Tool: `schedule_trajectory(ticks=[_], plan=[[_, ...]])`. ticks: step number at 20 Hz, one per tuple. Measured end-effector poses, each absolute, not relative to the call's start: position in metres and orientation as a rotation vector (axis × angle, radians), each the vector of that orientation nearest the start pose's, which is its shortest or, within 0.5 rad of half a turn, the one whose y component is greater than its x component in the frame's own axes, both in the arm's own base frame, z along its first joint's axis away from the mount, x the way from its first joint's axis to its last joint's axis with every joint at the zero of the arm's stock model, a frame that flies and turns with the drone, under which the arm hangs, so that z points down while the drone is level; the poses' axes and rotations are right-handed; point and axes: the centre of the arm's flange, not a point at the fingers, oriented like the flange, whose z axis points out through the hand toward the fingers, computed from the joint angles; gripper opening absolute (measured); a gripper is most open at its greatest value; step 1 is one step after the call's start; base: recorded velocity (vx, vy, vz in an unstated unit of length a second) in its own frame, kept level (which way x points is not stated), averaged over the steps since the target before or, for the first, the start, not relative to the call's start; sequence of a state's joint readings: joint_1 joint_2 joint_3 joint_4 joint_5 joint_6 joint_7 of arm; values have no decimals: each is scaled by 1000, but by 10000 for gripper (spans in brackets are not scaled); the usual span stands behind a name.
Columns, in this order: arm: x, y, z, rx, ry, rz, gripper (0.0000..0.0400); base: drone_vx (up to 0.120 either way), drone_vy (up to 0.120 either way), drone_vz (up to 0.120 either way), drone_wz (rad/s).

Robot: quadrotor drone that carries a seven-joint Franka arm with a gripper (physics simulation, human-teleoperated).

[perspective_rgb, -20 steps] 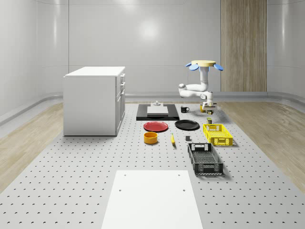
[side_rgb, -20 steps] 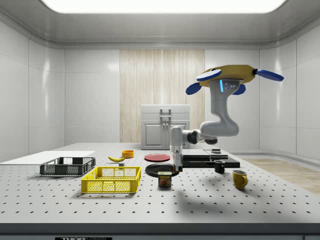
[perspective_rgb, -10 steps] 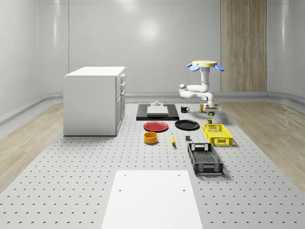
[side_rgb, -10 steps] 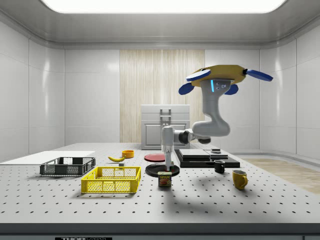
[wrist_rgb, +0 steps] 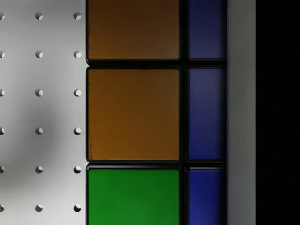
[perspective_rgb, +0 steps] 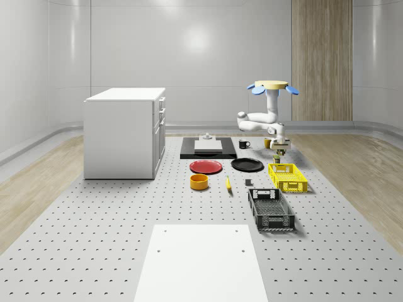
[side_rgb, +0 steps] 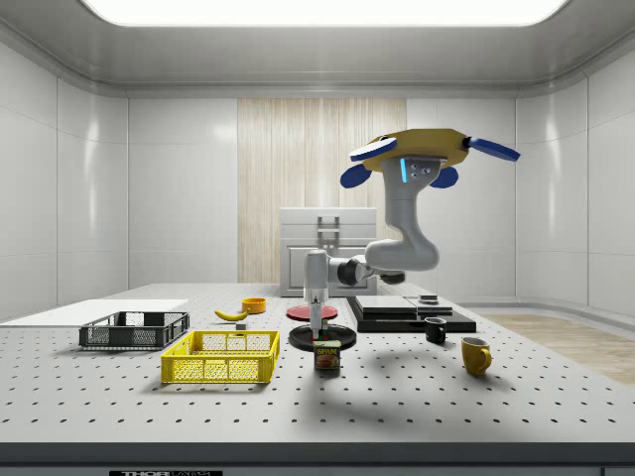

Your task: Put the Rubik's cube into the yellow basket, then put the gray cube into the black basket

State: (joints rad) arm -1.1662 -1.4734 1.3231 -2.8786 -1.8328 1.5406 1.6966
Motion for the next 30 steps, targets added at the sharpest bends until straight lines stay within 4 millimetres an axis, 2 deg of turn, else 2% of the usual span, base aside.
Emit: schedule_trajectory(ticks=[19, 24, 30], plan=[[303, -6, 501, 1, -2, 785, 325, 120, 0, 0, 0], [303, -6, 501, 1, -2, 785, 325, 120, -96, 0, 0], [303, -6, 501, 1, -2, 785, 325, 120, 0, 0, 0]])
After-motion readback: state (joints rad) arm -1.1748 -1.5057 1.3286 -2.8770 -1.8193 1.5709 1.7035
